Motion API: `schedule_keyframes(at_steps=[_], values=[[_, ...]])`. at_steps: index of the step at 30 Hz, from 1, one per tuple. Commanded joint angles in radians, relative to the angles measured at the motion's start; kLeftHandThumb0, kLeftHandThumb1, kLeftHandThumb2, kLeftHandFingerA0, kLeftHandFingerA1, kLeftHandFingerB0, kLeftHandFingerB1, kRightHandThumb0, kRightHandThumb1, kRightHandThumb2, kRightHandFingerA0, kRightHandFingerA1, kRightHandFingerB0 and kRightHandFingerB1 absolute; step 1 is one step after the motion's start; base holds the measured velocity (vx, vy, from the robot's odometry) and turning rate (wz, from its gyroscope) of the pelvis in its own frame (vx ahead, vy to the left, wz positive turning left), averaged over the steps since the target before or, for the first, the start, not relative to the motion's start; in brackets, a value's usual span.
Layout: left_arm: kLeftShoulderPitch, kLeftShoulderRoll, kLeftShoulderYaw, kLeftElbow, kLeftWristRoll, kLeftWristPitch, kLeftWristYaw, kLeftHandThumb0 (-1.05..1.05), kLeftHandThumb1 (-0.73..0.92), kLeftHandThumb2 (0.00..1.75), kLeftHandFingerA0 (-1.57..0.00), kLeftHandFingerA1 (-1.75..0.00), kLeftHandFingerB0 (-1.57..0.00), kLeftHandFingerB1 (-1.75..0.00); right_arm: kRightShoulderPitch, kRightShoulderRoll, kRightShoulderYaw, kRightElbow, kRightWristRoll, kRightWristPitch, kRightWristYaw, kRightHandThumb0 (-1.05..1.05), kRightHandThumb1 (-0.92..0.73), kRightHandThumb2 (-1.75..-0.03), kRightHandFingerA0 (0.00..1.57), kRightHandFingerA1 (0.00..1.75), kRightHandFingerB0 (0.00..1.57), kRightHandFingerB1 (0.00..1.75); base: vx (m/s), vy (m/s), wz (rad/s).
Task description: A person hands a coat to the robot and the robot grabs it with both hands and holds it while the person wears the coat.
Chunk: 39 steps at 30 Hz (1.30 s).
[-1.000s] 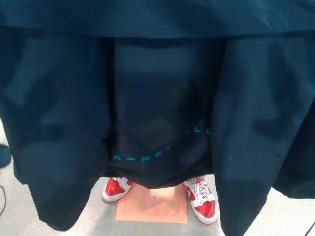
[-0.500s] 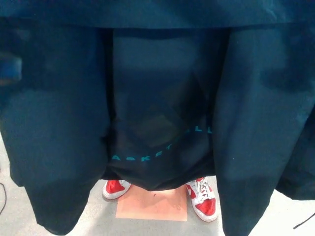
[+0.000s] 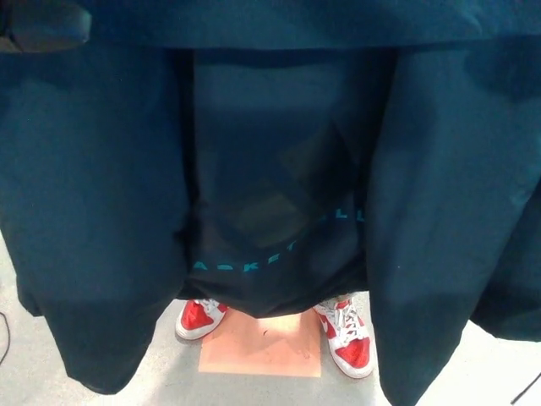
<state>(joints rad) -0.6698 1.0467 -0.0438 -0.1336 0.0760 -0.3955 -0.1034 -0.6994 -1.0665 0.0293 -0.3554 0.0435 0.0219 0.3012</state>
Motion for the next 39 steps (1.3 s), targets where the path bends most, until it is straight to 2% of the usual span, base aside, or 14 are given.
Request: schedule_keyframes(at_steps=[1, 9, 10, 13, 16, 17, 21, 22, 24, 25, 26, 29, 31, 39], values=[[-0.087, 0.025, -0.143, 0.039, 0.104, 0.245, -0.334, -0.9, 0.57, 1.03, -0.01, -0.18, -0.01, -0.12, -0.149, -0.001, 0.193, 0.109, -0.065, 0.177, 0.324, -0.89, -0.69, -1.05, 0.01, 0.3, 0.0, 0.08, 0.0, 0.0, 0.0], [-0.148, 0.045, -0.21, 0.033, 0.052, 0.377, -0.525, -0.96, 0.67, 0.65, -0.01, -0.27, 0.0, -0.23, -0.248, 0.007, 0.315, 0.16, -0.034, 0.299, 0.506, -0.83, -0.59, -0.99, 0.05, 0.43, 0.0, 0.13, 0.0, 0.0, 0.0], [-0.163, 0.049, -0.222, 0.023, 0.048, 0.412, -0.561, -0.86, 0.53, 0.97, -0.01, -0.2, -0.01, -0.14, -0.256, 0.01, 0.325, 0.166, -0.027, 0.312, 0.523, -0.83, -0.73, -0.62, 0.2, 0.34, 0.0, 0.16, 0.0, 0.0, 0.0], [-0.179, 0.051, -0.238, 0.025, 0.051, 0.417, -0.601, -0.98, 0.62, 0.99, -0.06, -0.16, -0.11, -0.07, -0.278, 0.018, 0.359, 0.174, -0.02, 0.344, 0.567, -0.8, -0.55, -0.9, 0.62, 0.61, 0.04, 0.19, 0.0, 0.0, 0.0], [-0.203, 0.041, -0.257, 0.022, 0.063, 0.435, -0.63, -0.94, 0.58, 0.99, -0.07, -0.15, -0.09, -0.1, -0.313, 0.017, 0.426, 0.184, -0.089, 0.325, 0.624, -0.88, -0.74, -0.63, 0.42, 0.4, 0.0, 0.18, 0.0, 0.0, 0.0], [-0.21, 0.034, -0.261, 0.023, 0.067, 0.44, -0.633, -0.89, 0.54, 0.98, -0.04, -0.2, -0.04, -0.14, -0.323, 0.021, 0.44, 0.185, -0.101, 0.328, 0.632, -0.95, -0.64, -0.98, 0.46, 0.55, 0.0, 0.04, 0.0, 0.0, 0.0], [-0.26, -0.009, -0.291, 0.046, 0.085, 0.481, -0.652, -0.98, 0.61, 1.0, -0.08, -0.18, -0.11, -0.07, -0.375, 0.072, 0.519, 0.216, -0.153, 0.36, 0.66, -0.85, -0.57, -0.95, 0.33, 0.52, 0.0, 0.11, 0.0, 0.0, 0.0], [-0.278, -0.017, -0.302, 0.045, 0.098, 0.498, -0.663, -0.96, 0.6, 0.99, -0.08, -0.2, -0.11, -0.07, -0.39, 0.087, 0.538, 0.233, -0.162, 0.37, 0.667, -0.89, -0.72, -0.62, 0.42, 0.4, 0.0, 0.14, 0.0, 0.0, 0.0], [-0.301, -0.03, -0.319, 0.053, 0.114, 0.513, -0.676, -0.95, 0.59, 0.99, -0.07, -0.2, -0.1, -0.08, -0.411, 0.104, 0.561, 0.248, -0.176, 0.388, 0.677, -0.96, -0.62, -0.96, 0.41, 0.52, 0.0, 0.0, 0.0, 0.0, 0.0], [-0.319, -0.043, -0.329, 0.063, 0.118, 0.527, -0.686, -0.96, 0.61, 0.98, -0.07, -0.16, -0.09, -0.06, -0.428, 0.117, 0.579, 0.262, -0.191, 0.398, 0.686, -0.9, -0.71, -0.61, 0.45, 0.4, 0.0, 0.13, 0.0, 0.0, 0.0], [-0.341, -0.061, -0.344, 0.078, 0.129, 0.54, -0.693, -0.96, 0.68, 0.64, 0.0, -0.27, 0.0, -0.23, -0.445, 0.133, 0.595, 0.279, -0.203, 0.4, 0.692, -0.98, -0.62, -0.96, 0.37, 0.52, 0.0, 0.0, 0.0, 0.0, 0.0], [-0.385, -0.101, -0.371, 0.123, 0.148, 0.55, -0.704, -0.87, 0.54, 0.97, -0.05, -0.24, -0.04, -0.12, -0.475, 0.165, 0.618, 0.311, -0.222, 0.396, 0.697, -0.89, -0.71, -0.62, 0.55, 0.44, 0.0, 0.15, 0.0, 0.0, 0.0], [-0.412, -0.126, -0.389, 0.155, 0.167, 0.556, -0.713, -0.97, 0.65, 0.66, -0.09, -0.27, -0.03, -0.22, -0.495, 0.188, 0.633, 0.332, -0.237, 0.398, 0.705, -0.9, -0.58, -0.95, 0.55, 0.6, 0.0, 0.04, 0.0, 0.0, 0.0], [-0.499, -0.172, -0.474, 0.19, 0.241, 0.557, -0.836, -0.94, 0.57, 0.95, -0.13, -0.41, -0.05, -0.19, -0.501, 0.202, 0.637, 0.359, -0.278, 0.396, 0.747, -0.9, -0.58, -0.95, 0.45, 0.55, 0.04, 0.16, 0.0, 0.0, 0.0]])
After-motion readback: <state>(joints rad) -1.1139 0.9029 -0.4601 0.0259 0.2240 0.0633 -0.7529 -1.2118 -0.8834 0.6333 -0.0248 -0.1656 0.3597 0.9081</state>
